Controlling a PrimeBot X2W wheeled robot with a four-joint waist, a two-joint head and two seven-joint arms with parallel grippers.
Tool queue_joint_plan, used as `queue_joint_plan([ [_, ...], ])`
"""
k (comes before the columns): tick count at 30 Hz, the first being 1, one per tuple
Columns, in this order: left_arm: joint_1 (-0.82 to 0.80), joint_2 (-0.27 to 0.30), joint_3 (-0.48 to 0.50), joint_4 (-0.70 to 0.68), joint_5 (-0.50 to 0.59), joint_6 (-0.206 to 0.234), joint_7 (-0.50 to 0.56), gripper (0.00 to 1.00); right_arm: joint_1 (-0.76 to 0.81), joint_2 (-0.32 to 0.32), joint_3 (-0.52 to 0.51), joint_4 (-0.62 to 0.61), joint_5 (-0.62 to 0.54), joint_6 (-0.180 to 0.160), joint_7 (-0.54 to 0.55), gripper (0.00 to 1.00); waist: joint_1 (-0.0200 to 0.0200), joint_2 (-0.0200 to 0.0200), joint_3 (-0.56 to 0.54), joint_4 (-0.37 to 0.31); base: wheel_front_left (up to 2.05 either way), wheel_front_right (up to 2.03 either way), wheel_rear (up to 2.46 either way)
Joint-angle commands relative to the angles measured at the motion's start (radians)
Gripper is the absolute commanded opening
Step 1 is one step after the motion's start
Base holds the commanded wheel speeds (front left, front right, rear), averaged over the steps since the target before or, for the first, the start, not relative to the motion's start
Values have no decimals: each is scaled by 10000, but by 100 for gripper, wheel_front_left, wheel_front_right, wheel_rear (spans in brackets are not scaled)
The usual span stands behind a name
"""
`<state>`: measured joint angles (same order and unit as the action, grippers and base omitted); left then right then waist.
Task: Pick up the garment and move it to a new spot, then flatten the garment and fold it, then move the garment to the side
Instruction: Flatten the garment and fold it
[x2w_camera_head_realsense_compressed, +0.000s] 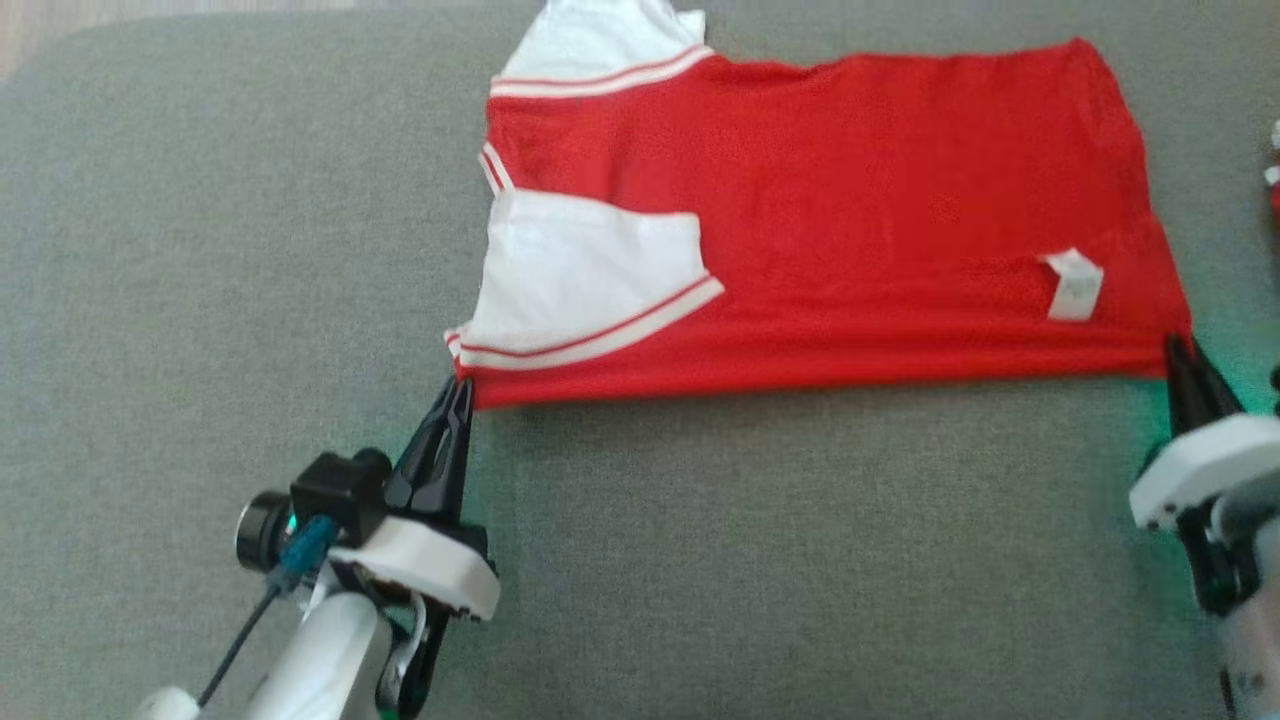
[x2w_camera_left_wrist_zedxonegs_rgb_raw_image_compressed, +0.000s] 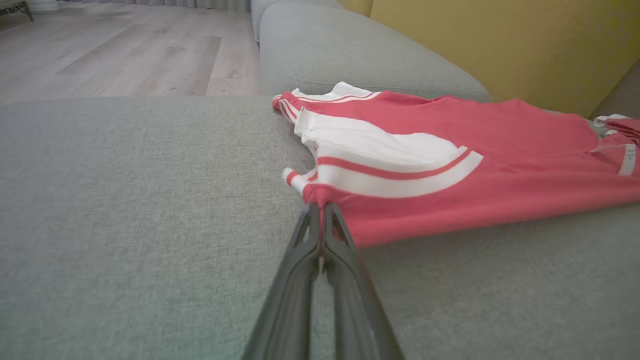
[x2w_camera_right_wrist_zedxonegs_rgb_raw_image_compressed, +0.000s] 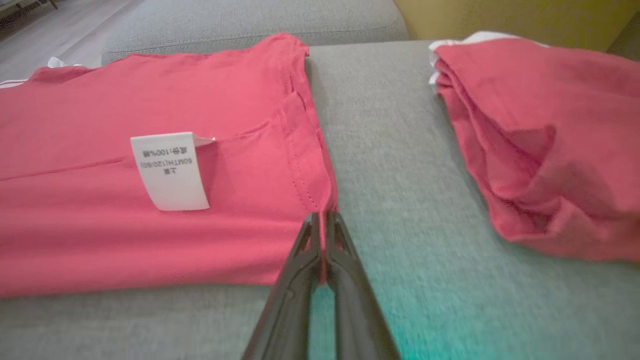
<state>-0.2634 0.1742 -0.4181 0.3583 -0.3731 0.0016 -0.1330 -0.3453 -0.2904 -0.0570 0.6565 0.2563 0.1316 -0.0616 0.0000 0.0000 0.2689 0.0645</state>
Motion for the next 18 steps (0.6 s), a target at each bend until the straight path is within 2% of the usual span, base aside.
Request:
queue_joint_plan([
  [1, 107, 305, 404, -436, -77, 172, -14, 0, 381, -315, 59, -375, 189, -9, -37, 0, 0, 0, -144, -18, 0, 0, 0],
  [10, 1768, 592, 291, -1613, -250, 433, 122, 0, 2108, -459, -10, -1656, 607, -9, 123, 0, 0, 0, -640, -210, 0, 0, 0],
  [18, 3217, 773, 69, -2666, -416, 723, 571, 0, 3549, -297, -438, -3117, 518, -9, 480, 0, 0, 0, -927, -352, 0, 0, 0],
])
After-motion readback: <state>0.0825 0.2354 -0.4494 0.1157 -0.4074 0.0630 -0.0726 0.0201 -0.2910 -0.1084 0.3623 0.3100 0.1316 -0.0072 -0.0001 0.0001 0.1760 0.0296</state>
